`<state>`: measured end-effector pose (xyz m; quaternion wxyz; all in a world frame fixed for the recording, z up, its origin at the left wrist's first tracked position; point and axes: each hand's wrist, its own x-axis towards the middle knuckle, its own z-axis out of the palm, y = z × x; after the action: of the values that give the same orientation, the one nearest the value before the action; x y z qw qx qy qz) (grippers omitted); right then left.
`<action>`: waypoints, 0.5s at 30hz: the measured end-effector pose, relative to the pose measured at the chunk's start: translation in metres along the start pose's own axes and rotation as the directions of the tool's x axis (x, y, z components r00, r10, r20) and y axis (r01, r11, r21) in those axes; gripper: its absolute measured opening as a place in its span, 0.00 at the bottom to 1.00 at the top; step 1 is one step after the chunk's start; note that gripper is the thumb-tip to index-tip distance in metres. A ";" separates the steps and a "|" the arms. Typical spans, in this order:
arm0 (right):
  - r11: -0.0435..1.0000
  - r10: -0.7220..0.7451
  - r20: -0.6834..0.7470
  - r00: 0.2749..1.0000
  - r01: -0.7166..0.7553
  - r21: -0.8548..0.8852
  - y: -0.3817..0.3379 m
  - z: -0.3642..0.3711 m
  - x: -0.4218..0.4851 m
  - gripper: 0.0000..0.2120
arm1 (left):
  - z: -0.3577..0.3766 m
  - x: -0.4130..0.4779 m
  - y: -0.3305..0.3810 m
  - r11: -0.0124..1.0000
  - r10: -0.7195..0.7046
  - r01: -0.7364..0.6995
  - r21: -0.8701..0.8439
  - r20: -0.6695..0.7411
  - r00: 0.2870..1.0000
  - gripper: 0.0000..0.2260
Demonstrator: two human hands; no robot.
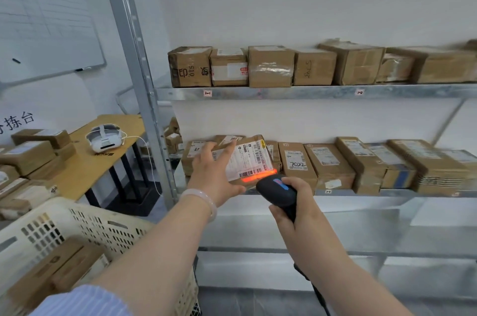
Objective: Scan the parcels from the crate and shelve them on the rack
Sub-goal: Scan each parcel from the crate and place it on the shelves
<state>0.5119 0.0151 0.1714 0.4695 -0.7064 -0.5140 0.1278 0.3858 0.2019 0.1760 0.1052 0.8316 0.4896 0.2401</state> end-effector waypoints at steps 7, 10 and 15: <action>1.000 0.011 -0.026 1.000 -0.012 -0.018 0.000 -0.006 -0.017 0.25 | 0.006 -0.011 0.010 1.000 0.012 -0.012 0.001 0.049 0.999 0.50; 1.000 0.014 -0.028 1.000 -0.015 -0.015 0.000 -0.008 -0.024 0.25 | 0.009 -0.015 0.014 1.000 0.011 -0.011 -0.007 0.066 0.998 0.49; 1.000 0.010 -0.031 0.999 -0.010 -0.008 0.005 -0.012 -0.032 0.26 | 0.016 -0.018 0.022 1.000 0.019 -0.018 -0.017 0.071 0.997 0.49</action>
<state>0.5085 -0.0187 0.1644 0.4737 -0.7128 -0.5038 0.1172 0.4030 0.1763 0.1662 0.1273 0.8432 0.4759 0.2152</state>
